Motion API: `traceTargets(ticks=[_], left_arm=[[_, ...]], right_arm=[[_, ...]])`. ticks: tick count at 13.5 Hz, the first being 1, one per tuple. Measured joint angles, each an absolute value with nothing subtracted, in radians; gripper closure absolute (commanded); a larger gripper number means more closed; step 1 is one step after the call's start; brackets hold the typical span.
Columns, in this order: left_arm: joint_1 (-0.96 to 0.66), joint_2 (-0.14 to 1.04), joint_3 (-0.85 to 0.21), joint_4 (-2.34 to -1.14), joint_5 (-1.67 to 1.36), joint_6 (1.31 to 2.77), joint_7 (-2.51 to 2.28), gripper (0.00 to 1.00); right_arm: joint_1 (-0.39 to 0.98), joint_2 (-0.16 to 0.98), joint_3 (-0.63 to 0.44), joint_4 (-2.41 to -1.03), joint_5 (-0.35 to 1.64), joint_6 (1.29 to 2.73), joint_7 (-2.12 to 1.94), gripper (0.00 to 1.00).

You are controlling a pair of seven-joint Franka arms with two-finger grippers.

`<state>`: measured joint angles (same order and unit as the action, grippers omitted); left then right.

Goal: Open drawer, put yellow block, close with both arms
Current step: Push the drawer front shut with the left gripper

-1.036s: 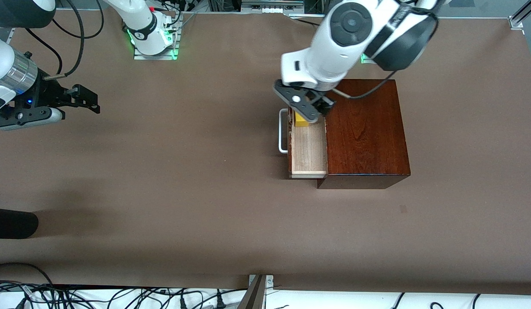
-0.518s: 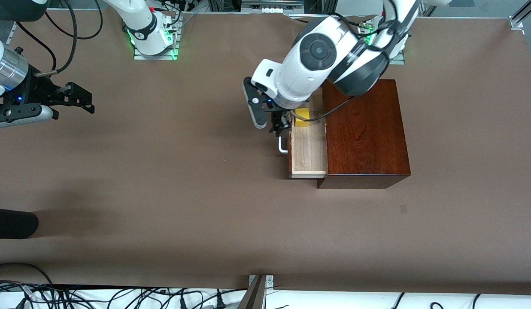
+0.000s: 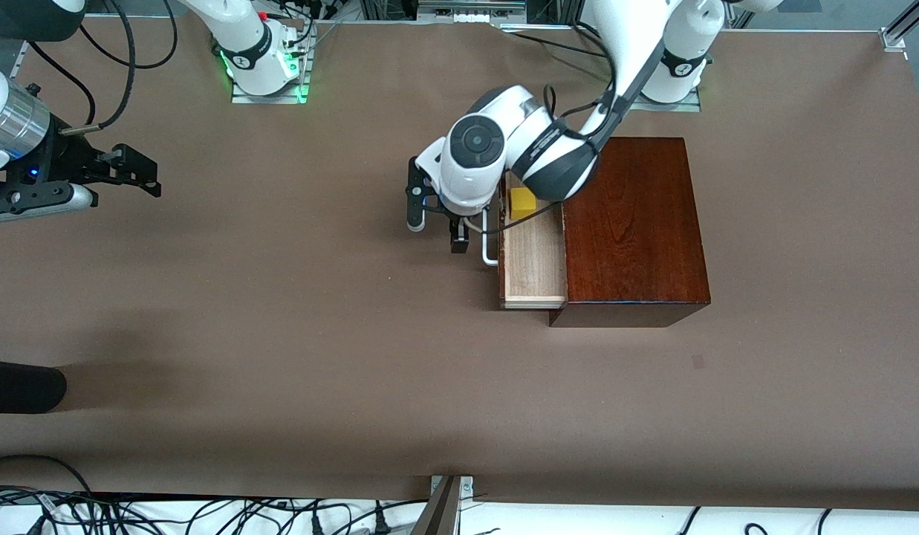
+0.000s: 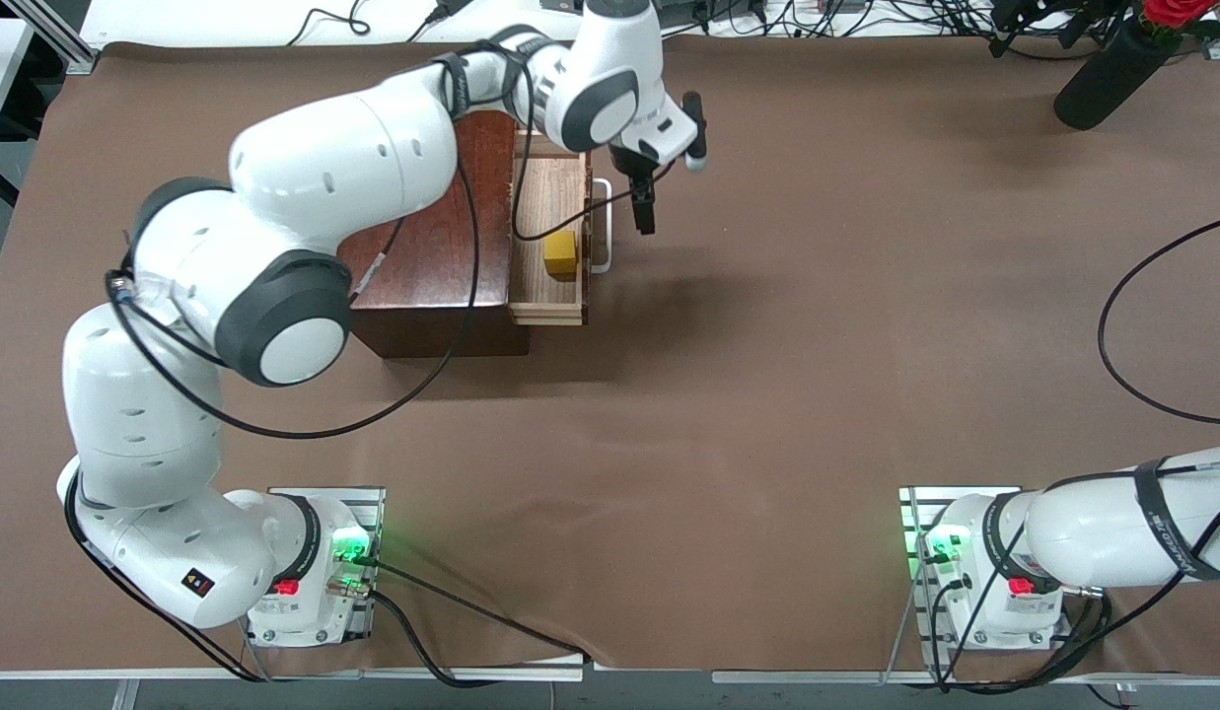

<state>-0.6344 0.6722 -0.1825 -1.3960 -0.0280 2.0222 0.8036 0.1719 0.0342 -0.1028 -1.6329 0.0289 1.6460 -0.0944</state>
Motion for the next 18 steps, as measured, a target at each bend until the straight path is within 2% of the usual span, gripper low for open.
traceTargets(ticks=[4, 12, 18], left_arm=[[-0.646, 0.734, -0.177, -1.406, 0.071, 2.014, 0.806, 0.0], [-0.546, 0.727, -0.174, -1.396, 0.119, 1.797, 0.812, 0.0], [-0.528, 0.727, -0.177, -1.394, 0.12, 1.752, 0.815, 0.0]], right_arm=[[0.17, 0.034, -0.106, -1.628, 0.029, 1.646, -0.094, 0.0], [0.17, 0.034, -0.106, -1.627, 0.029, 1.646, -0.094, 0.0], [0.17, 0.035, -0.106, -1.626, 0.029, 1.646, -0.094, 0.0]])
